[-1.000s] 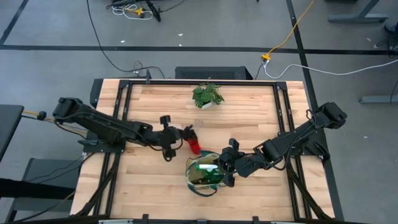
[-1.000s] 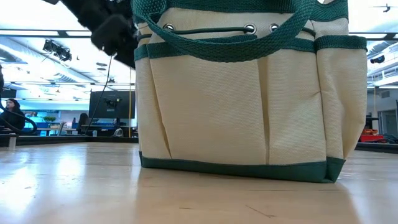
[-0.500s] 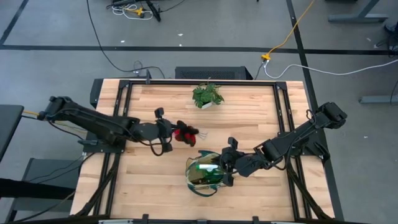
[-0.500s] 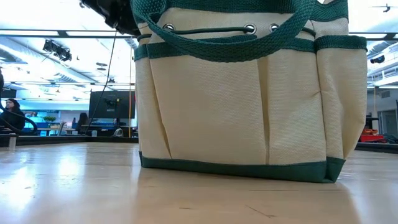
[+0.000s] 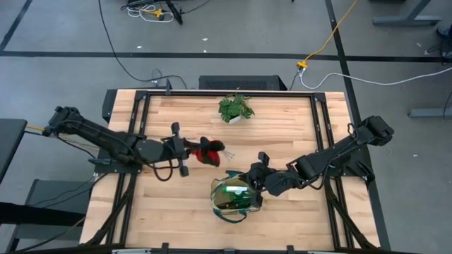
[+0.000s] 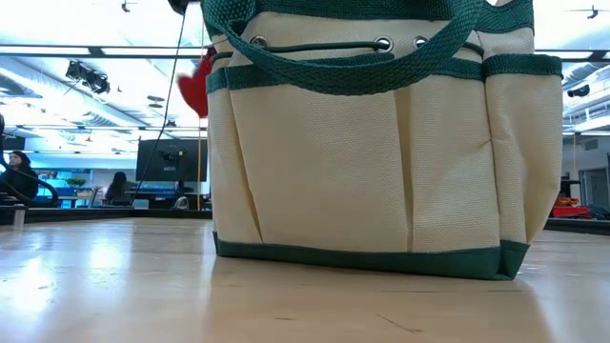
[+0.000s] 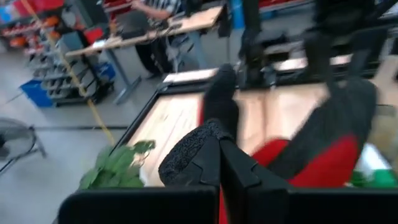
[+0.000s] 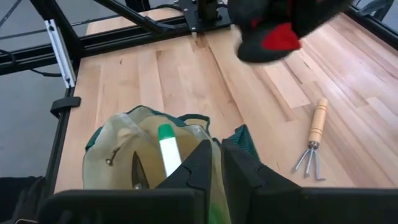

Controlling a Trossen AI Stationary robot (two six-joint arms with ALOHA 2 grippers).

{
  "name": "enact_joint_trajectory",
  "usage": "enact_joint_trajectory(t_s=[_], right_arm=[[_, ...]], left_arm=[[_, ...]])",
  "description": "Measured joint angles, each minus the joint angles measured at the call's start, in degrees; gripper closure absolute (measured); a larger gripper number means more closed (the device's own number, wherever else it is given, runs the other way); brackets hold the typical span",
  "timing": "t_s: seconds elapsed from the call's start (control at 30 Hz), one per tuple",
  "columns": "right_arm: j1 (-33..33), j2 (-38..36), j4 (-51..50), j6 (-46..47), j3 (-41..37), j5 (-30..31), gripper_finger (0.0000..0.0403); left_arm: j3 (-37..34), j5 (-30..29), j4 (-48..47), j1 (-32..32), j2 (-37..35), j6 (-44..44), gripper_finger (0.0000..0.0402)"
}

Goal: Pick & Place Garden tools in Gardening bag
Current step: Put the red gloves into the gray gardening bag

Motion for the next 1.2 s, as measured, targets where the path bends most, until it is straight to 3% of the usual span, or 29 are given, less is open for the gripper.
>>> enact_joint_trajectory(t_s=[0.57,1.2], right_arm=[[-2.5,0.0,-1.2,-0.7,0.0,0.0,0.0365],[-2.7,0.0,-1.7,-2.0,0.0,0.1,0.0365]], left_arm=[[4.9,-0.1,2.7,-11.0,-0.1,0.4,0.0401],[4.9,-0.6,19.4,-16.1,8.6,2.4,0.0401]])
